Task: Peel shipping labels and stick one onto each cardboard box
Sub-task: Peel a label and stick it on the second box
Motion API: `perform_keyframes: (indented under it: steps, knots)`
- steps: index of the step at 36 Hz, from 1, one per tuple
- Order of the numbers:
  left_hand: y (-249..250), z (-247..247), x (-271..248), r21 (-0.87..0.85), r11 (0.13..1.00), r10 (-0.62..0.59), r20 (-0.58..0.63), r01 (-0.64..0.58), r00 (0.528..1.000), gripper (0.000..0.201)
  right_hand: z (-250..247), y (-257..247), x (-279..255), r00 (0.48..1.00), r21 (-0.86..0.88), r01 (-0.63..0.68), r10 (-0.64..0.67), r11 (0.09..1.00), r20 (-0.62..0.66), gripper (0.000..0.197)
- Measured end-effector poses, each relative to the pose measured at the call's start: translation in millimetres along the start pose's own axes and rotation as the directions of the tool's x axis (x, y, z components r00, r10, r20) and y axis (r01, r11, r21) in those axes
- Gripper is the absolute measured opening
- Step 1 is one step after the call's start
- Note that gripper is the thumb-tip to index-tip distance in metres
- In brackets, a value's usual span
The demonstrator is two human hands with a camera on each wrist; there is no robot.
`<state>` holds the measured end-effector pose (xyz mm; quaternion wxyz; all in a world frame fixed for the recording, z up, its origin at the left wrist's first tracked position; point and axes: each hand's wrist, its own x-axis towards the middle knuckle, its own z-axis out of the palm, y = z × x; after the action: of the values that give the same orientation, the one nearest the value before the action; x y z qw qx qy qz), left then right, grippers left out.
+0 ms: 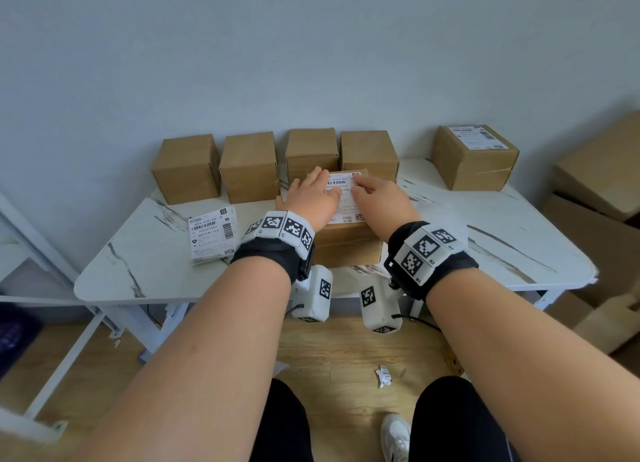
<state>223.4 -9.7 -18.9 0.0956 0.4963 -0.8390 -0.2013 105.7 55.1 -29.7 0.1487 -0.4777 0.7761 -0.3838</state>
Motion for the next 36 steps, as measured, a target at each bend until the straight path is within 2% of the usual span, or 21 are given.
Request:
perform_keyframes:
  steps: [5, 12, 16, 23, 36]
  knots:
    - [1.2, 0.5, 0.5, 0.053, 0.999, -0.012, -0.012, 0.012, 1.000, 0.054, -3.1, 1.2, -17.2, 0.995, 0.042, 0.048, -0.044, 0.998, -0.091, 0.031]
    - [4.6, 2.3, -0.2, 0.097, 0.994, -0.042, -0.039, 0.046, 0.998, 0.052, -9.7, 9.4, -35.1, 0.991, 0.141, 0.029, -0.010, 0.990, -0.133, 0.020]
    - [6.8, 0.7, -1.9, 0.145, 0.988, -0.054, -0.052, 0.061, 0.997, 0.052, -11.5, 12.5, -40.0, 0.992, 0.191, 0.008, 0.017, 0.982, -0.128, 0.024]
    - [5.4, 3.4, -16.7, 0.168, 0.985, -0.002, -0.210, 0.038, 0.978, 0.050, -11.4, 10.9, -44.3, 0.992, 0.216, -0.005, 0.032, 0.976, -0.120, 0.028]
    - [2.3, 11.8, -45.7, -0.076, 0.997, -0.019, -0.070, 0.014, 0.997, 0.069, -14.8, 2.4, -50.5, 0.993, 0.169, -0.028, 0.046, 0.985, -0.106, 0.029]
